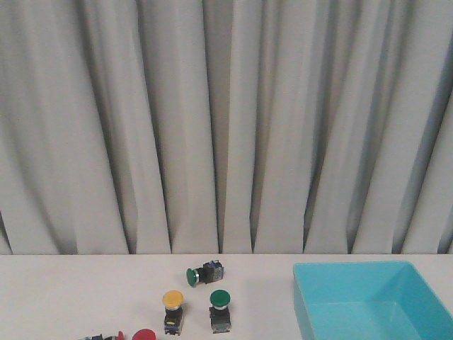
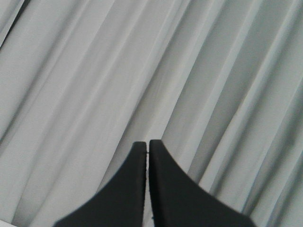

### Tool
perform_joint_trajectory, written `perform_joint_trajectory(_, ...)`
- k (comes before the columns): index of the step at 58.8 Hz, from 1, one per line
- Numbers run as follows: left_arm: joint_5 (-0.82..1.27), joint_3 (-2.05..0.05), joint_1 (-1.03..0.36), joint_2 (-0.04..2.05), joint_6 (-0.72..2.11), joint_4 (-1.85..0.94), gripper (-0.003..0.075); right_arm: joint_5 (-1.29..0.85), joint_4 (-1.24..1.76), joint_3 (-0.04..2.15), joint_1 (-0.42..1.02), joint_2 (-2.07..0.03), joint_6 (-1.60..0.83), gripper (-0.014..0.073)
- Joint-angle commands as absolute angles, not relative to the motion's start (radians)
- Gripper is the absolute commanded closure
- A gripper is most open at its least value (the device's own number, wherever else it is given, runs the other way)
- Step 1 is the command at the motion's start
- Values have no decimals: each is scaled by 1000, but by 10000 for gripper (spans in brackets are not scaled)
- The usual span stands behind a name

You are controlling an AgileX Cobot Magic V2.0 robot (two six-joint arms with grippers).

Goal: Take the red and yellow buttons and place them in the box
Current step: 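Move the left gripper down over the red-capped button switch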

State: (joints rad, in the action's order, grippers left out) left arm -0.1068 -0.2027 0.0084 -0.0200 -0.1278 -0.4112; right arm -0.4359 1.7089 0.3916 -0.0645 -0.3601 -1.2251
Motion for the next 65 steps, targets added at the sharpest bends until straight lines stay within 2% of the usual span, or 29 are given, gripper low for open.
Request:
perform_joint_trajectory(1,-154,-236,1,-24,-128,-406,677,-467,1818,450,-70,-376,-1264,23)
perform_joint_trajectory(9,-154,-236,1,-24,-128,-406,604,-472,1783,521,-70,-419,-1269,23)
perform_joint_trajectory(22,-147,-236,1,-24,-132,-409,393,-543,1655,642,-70,-575,-1262,23)
perform_joint_trajectory(28,-121,-241,1,-24,-139,-409,332,-583,1578,695,-70,-660,-1260,23)
perform_joint_trajectory(43,96,-387,1,106,-18,-405,318,-700,1226,911,-69,-871,-1087,23)
perform_joint_trajectory(56,287,-650,0,431,165,-410,318,-806,1042,1060,-69,-951,-967,23)
perform_joint_trajectory(65,366,-808,1,654,186,-411,318,-848,1002,1068,-69,-953,-951,25)
